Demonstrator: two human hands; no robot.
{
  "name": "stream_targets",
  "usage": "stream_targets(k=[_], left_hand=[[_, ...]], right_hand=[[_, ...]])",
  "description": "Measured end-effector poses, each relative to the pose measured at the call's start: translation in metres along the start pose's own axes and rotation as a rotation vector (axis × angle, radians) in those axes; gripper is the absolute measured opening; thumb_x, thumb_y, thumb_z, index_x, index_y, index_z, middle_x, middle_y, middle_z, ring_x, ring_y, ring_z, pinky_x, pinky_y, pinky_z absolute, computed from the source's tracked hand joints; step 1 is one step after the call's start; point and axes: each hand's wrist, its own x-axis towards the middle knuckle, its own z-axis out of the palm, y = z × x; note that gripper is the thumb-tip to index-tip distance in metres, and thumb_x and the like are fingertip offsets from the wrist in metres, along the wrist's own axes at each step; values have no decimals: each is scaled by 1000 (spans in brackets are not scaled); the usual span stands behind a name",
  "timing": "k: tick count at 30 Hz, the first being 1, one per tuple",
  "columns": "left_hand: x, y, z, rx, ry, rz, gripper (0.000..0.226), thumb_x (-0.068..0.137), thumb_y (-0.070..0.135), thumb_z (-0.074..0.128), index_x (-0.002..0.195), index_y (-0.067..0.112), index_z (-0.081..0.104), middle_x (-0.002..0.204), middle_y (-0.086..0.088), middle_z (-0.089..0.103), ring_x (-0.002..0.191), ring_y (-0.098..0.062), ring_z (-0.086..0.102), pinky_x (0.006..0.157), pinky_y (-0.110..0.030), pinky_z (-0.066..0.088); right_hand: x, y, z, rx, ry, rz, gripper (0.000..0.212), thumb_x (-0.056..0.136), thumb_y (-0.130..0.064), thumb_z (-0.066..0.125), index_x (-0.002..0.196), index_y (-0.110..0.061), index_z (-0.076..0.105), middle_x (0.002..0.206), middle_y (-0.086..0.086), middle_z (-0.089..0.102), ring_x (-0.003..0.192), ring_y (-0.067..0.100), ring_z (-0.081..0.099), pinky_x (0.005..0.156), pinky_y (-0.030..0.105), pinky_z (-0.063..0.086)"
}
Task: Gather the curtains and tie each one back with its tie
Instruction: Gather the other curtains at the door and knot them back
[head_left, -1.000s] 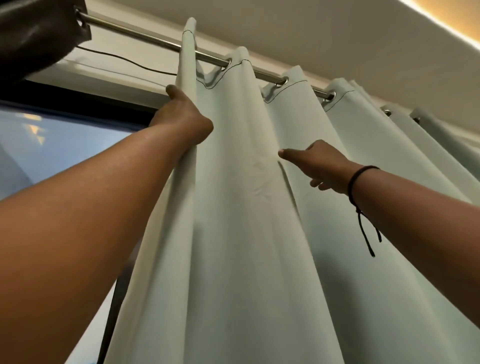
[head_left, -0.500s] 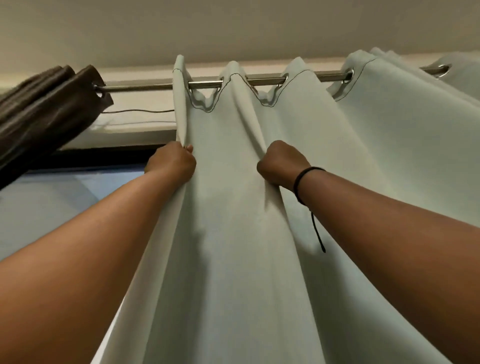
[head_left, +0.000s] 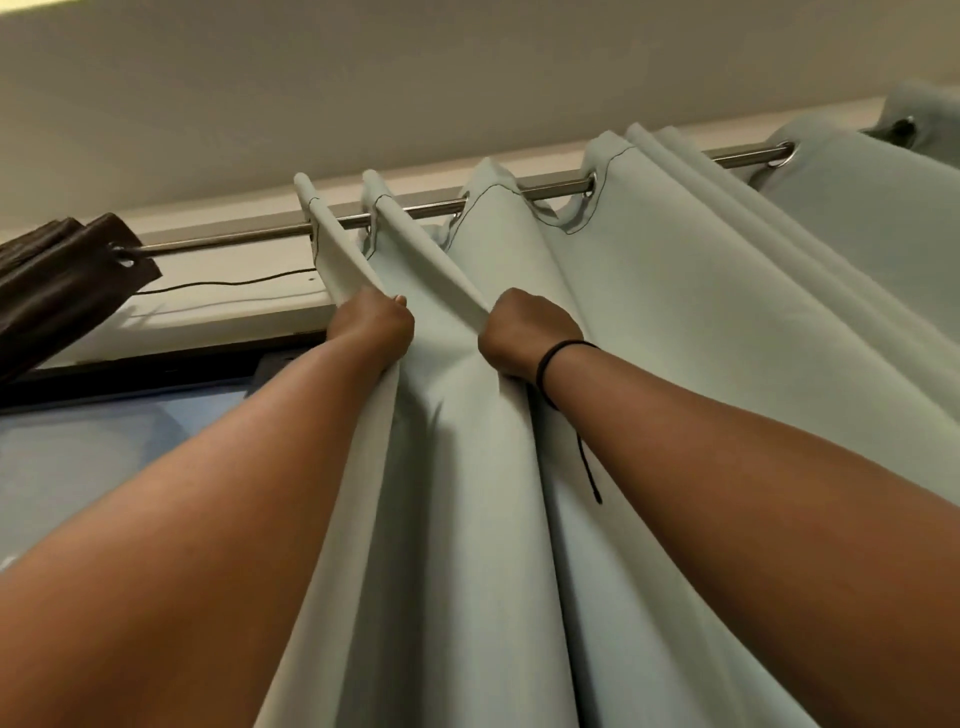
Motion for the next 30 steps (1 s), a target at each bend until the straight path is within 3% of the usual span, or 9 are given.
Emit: stream_targets(k=[5, 9, 13, 17, 19, 22, 26, 28, 30], left_hand=[[-46, 85, 52, -45, -156, 231, 37, 98, 30, 42, 118, 2, 57, 126, -21, 56, 117, -35, 52, 89, -32, 40], [-67, 114, 80, -107, -193, 229, 36, 97, 29, 43, 115, 0, 56, 122, -22, 57, 113, -36, 53, 78, -31, 35], [-58, 83, 75, -168, -191, 141, 42, 98, 36, 40, 114, 1, 57, 118, -23, 59, 107, -37, 56, 79, -35, 45], [-57, 49, 52, -402, -330, -12, 53, 84, 61, 50, 88, 9, 55, 93, -16, 61, 87, -38, 61, 74, -53, 56], [-53, 35, 43, -391, -341, -68, 51, 76, 51, 66, 97, 5, 58, 97, -19, 62, 89, -39, 62, 77, -57, 54], [-42, 15, 35, -205, -251, -61, 28, 80, 20, 57, 99, 0, 51, 96, -19, 59, 91, -38, 61, 77, -47, 56], [-22, -20, 22, -61, -161, 17, 28, 86, 17, 50, 109, 4, 54, 97, -15, 57, 91, -34, 57, 77, -36, 49], [-15, -37, 17, -43, -149, 48, 31, 85, 16, 48, 113, 4, 55, 99, -14, 58, 88, -33, 55, 75, -34, 45], [-9, -55, 11, -52, -154, 67, 33, 84, 15, 46, 114, 4, 55, 98, -13, 56, 86, -32, 52, 73, -34, 42]], right_hand=[[-2, 64, -41, -54, 50, 93, 25, 84, -14, 47, 106, -8, 57, 116, 16, 62, 103, 35, 58, 75, 30, 40], [-6, 79, -50, -25, 79, 94, 33, 92, -29, 47, 111, -6, 58, 120, 18, 60, 109, 34, 57, 79, 31, 41], [-10, 62, -31, 11, 17, 44, 26, 91, -24, 47, 107, -9, 61, 113, 15, 63, 100, 32, 59, 73, 29, 39], [-16, 37, 3, 18, -52, -8, 25, 92, -24, 46, 110, -15, 61, 109, 9, 65, 91, 26, 59, 71, 30, 40], [-22, 27, 16, 38, -114, -49, 28, 91, -25, 49, 116, -17, 60, 115, 9, 63, 101, 26, 59, 75, 30, 43], [-27, 22, 21, 103, -150, -21, 41, 84, -44, 53, 123, -32, 57, 134, 6, 48, 125, 31, 38, 99, 40, 37], [-23, 18, 22, -75, 55, 235, 98, 66, -81, 51, 141, -23, 27, 146, 12, 24, 132, 38, 27, 100, 52, 32], [-18, 24, 21, -56, 80, 356, 111, 61, -76, 63, 143, -18, 17, 143, 15, 28, 126, 38, 37, 98, 47, 38], [-13, 30, 22, -3, 1, 423, 105, 68, -56, 73, 142, -9, 15, 137, 17, 39, 119, 35, 48, 95, 40, 43]])
